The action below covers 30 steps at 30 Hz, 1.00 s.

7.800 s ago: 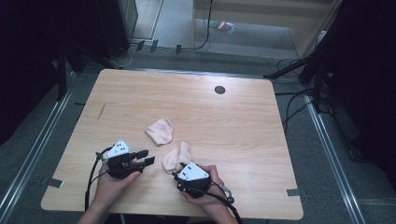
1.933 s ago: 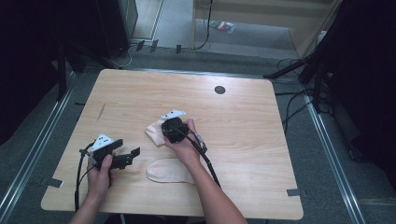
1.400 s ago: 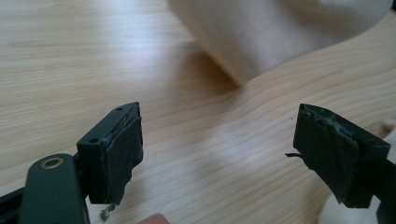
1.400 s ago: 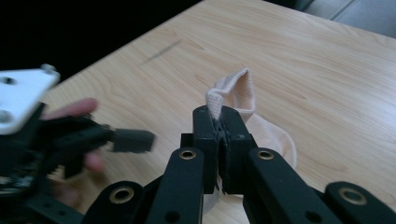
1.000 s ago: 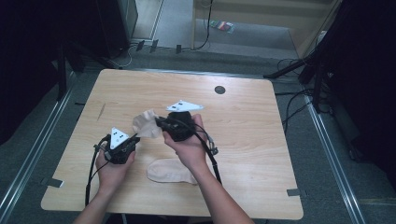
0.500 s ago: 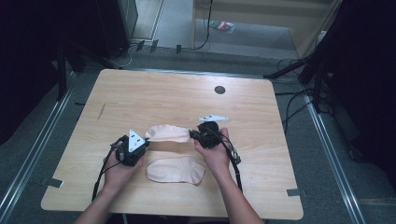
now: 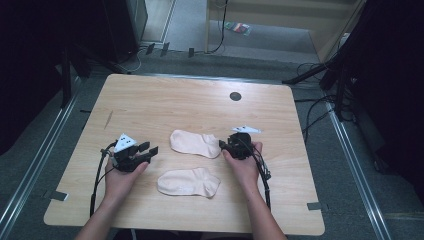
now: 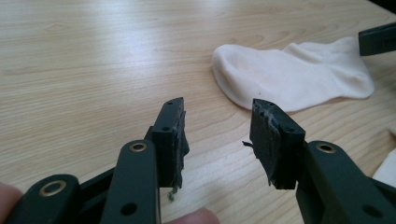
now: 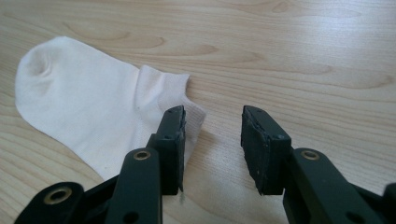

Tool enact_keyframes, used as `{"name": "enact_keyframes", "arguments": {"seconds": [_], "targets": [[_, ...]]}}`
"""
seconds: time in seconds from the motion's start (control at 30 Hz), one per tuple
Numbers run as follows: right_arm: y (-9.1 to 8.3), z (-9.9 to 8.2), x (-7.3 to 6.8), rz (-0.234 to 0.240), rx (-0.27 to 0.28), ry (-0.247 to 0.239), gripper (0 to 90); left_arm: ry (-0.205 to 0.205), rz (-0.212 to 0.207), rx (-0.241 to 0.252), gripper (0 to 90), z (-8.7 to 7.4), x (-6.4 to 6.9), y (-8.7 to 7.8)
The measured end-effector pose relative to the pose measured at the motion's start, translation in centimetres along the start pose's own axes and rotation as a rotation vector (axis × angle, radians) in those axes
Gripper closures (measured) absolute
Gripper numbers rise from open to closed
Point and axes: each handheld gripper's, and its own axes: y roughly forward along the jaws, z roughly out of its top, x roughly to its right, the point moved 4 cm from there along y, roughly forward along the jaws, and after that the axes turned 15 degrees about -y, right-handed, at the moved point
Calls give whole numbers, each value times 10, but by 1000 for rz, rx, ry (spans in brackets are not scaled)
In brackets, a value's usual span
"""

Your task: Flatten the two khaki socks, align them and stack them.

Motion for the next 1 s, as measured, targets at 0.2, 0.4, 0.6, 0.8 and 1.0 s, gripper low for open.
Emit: {"name": "enact_keyframes", "arguments": {"seconds": [0.2, 0.4, 0.6, 0.8, 1.0], "targets": [[-3, 1, -3, -1, 75, -4, 579, -40, -40, -9, 533, 15, 5, 14], [-1, 6, -7, 16, 111, 16, 534, -54, -33, -84, 525, 25, 8, 43], [13, 3, -11, 23, 54, 3, 544, -48, 12, -121, 520, 26, 16, 64], [24, -1, -16, 26, 18, -13, 746, -54, 93, -145, 883, 22, 14, 73], [16, 2, -20, 25, 30, -35, 870, -20, 40, -165, 900, 23, 22, 58]]}}
